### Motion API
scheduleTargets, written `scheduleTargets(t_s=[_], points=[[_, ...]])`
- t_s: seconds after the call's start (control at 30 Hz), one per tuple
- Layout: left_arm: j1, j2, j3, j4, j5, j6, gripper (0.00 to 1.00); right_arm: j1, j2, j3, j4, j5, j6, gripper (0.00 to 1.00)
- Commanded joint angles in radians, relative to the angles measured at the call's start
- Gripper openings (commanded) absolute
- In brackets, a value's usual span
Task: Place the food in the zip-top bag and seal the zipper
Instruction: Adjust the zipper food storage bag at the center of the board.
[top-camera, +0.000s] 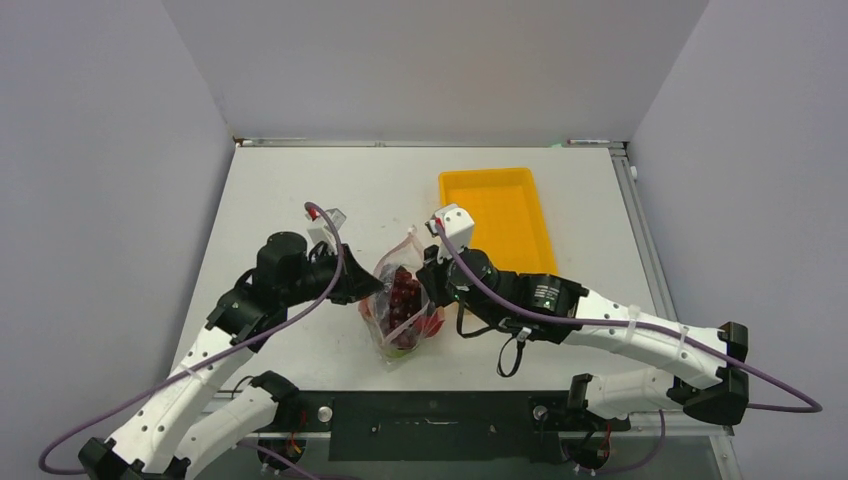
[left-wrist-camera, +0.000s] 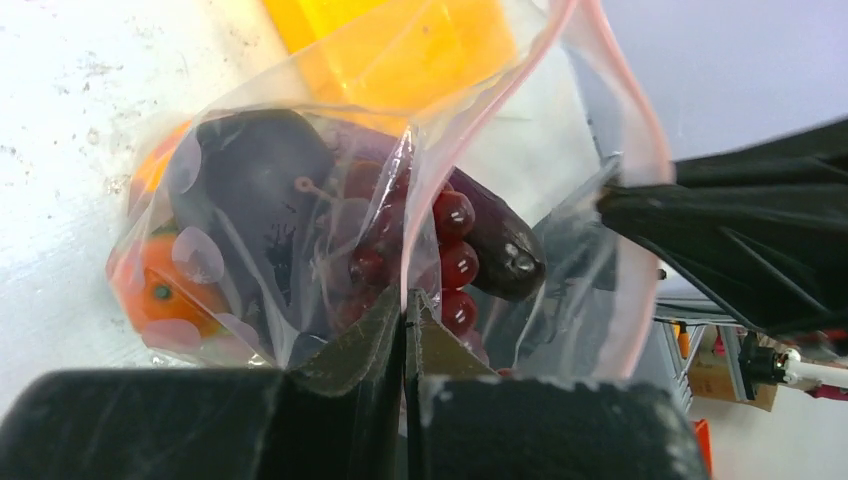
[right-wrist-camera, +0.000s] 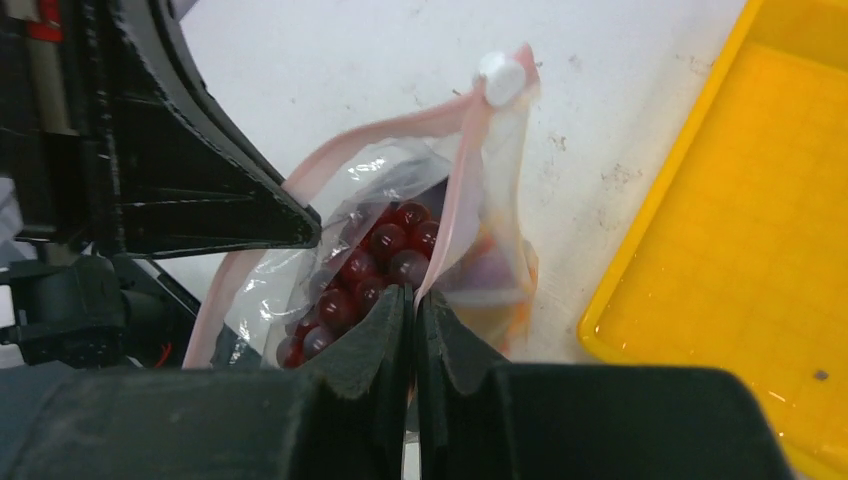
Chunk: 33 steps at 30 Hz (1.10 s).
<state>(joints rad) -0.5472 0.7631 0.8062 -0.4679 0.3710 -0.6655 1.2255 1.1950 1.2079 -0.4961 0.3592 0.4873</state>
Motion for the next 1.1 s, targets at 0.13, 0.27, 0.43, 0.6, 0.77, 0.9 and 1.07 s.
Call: scheduleTargets(t_s=[0.13,0.27,0.43,0.6,0.77,0.9,1.07], points=[[0.013,0.021,0.378,-0.062,0.019,0.056,0.00,0.010,-0.017,0.272,0.004,0.025,-0.050,0.05],[0.013,0.004,0.410,-0.088,0.022,0.060,0.00,0.011,-0.027,0.258,0.026,0.027,-0.053,0.05],[0.018,0.012,0.282,-0.049,0.024,0.058,0.00,0.010,-0.019,0.142,0.053,0.056,-0.043,0.05],[0.043,0.080,0.145,0.020,0.064,0.048,0.00,-0.006,0.001,0.052,0.071,0.069,-0.013,0.05],[0.087,0.136,0.206,0.009,0.145,0.065,0.00,-0.003,0.023,0.114,0.040,0.038,-0.018,0.05],[0.095,0.142,0.439,-0.116,0.149,0.128,0.00,0.012,0.016,0.224,0.014,0.014,-0.037,0.05],[0.098,0.156,0.599,-0.192,0.199,0.160,0.00,0.022,-0.006,0.254,0.025,-0.012,-0.043,0.05]])
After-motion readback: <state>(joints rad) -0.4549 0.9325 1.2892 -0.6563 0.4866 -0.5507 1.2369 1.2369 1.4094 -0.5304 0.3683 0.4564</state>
